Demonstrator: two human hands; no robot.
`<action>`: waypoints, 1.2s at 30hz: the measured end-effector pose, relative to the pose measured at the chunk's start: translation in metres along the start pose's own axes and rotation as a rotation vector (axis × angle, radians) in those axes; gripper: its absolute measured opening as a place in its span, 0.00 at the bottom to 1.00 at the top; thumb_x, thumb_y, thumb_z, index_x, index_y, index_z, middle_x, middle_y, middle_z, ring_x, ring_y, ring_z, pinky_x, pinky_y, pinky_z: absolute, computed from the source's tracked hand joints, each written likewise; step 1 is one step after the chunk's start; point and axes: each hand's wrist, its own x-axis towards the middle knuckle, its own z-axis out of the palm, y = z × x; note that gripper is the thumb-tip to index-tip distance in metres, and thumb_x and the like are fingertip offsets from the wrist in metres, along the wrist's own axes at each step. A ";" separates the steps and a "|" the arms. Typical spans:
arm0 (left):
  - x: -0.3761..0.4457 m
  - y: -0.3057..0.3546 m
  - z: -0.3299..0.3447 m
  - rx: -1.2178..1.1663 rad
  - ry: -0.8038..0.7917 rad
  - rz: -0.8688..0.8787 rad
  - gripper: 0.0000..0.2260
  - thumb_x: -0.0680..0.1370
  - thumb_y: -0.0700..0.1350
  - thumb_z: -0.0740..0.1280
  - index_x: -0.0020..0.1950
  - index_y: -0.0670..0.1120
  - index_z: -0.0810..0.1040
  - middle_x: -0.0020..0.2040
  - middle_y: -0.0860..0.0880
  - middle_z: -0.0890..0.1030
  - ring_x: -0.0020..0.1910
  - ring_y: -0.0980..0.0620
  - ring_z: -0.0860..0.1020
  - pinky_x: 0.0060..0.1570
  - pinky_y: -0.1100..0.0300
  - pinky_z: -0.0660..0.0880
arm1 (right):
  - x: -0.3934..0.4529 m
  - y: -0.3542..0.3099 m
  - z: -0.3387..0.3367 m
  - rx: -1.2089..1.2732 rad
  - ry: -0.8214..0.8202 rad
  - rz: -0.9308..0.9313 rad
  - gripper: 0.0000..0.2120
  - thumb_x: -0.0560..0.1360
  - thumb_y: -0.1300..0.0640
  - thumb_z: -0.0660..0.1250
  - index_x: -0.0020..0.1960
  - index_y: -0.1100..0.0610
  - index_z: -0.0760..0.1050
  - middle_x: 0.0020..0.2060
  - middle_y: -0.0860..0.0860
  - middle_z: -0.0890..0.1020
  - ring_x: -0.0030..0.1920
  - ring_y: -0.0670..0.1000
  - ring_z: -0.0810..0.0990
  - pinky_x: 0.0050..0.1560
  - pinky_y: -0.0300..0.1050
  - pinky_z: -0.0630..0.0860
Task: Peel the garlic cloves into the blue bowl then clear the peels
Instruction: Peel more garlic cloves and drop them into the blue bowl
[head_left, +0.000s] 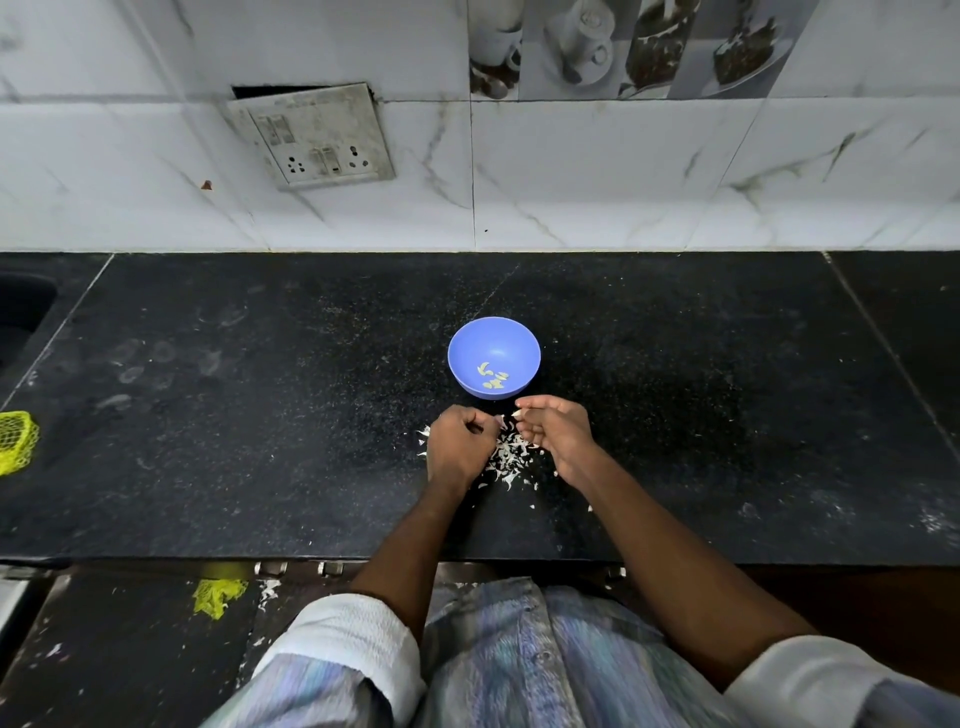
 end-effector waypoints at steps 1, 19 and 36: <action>0.000 0.000 -0.001 0.026 -0.008 0.020 0.08 0.75 0.48 0.77 0.36 0.50 0.85 0.34 0.57 0.84 0.34 0.59 0.81 0.38 0.61 0.76 | 0.000 0.000 0.000 -0.002 0.000 0.000 0.08 0.77 0.70 0.69 0.54 0.65 0.83 0.40 0.58 0.85 0.36 0.48 0.82 0.39 0.38 0.80; 0.002 0.012 0.005 -0.174 -0.037 0.148 0.11 0.73 0.37 0.77 0.47 0.52 0.82 0.36 0.53 0.86 0.36 0.52 0.84 0.42 0.55 0.82 | 0.000 0.000 0.005 -0.174 0.012 -0.062 0.03 0.79 0.64 0.70 0.47 0.63 0.82 0.34 0.55 0.83 0.31 0.47 0.77 0.30 0.36 0.73; -0.008 0.030 0.005 0.125 0.098 -0.032 0.04 0.75 0.46 0.74 0.41 0.52 0.87 0.36 0.58 0.85 0.35 0.56 0.82 0.37 0.56 0.80 | 0.025 -0.051 0.034 -0.582 0.228 -0.401 0.04 0.76 0.61 0.71 0.45 0.56 0.86 0.43 0.50 0.87 0.46 0.51 0.85 0.49 0.45 0.81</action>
